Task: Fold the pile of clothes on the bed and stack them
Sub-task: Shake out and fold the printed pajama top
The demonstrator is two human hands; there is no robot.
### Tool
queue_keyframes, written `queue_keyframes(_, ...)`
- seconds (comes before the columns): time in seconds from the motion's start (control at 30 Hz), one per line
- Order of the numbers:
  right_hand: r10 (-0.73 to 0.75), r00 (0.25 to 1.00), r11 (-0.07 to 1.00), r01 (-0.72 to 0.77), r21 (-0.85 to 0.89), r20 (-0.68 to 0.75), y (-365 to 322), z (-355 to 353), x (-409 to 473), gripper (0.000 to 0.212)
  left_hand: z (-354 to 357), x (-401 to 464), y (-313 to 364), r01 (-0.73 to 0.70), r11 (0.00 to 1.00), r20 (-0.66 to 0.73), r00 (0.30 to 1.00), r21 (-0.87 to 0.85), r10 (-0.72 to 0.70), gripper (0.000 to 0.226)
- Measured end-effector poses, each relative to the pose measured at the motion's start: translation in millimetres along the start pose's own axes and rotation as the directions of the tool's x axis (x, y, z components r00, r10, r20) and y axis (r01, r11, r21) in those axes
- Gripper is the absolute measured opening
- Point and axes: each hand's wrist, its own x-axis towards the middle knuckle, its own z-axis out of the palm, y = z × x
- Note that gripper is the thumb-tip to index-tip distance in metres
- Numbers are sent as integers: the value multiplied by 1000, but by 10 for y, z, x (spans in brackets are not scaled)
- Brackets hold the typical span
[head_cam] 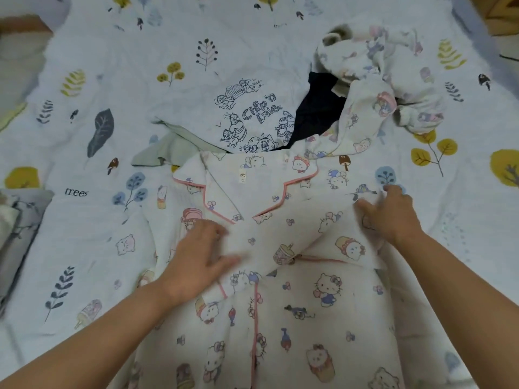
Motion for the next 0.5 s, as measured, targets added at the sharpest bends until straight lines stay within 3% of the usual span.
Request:
queue_keyframes(0.07,-40,999,999,40,-27,2,31,57,-45,64,130,-106,-73,-186,925,160,977,332,139,95)
queue_keyframes(0.13,-60,998,998,60,-27,-1,35,97,-86,68,264,-143,-186,-295,754,217,954,587,205,87)
queue_keyframes(0.17,-54,999,998,53,-25,-2,28,117,-102,73,274,-128,-216,-309,741,202,951,596,235,70)
queue_keyframes(0.2,-43,999,999,43,-27,-2,23,134,-115,77,225,-102,-228,-294,819,185,955,493,231,49)
queue_keyframes(0.23,-35,999,999,34,-30,0,30,153,-118,80,138,-76,-216,-231,930,84,973,286,216,30)
queue_keyframes(0.27,-30,1000,999,30,-31,-2,46,166,-117,80,-6,-28,-169,-102,994,20,995,44,101,23)
queue_keyframes(0.3,-30,1000,999,29,-22,-4,71,170,-110,78,-137,42,-134,64,971,33,998,-232,-58,23)
queue_keyframes(0.37,-43,999,999,43,17,1,118,157,-107,69,-407,183,-145,320,681,154,943,-659,-294,12)
queue_keyframes(0.4,-47,999,998,46,34,8,139,148,-105,66,-499,250,-193,381,570,183,909,-728,-373,8)
queue_keyframes(0.43,-44,999,998,44,44,7,157,138,-102,64,-547,322,-242,404,548,165,886,-733,-433,8)
queue_keyframes(0.5,-28,999,999,29,40,-16,175,138,-97,59,-548,462,-380,444,688,4,842,-574,-539,7)
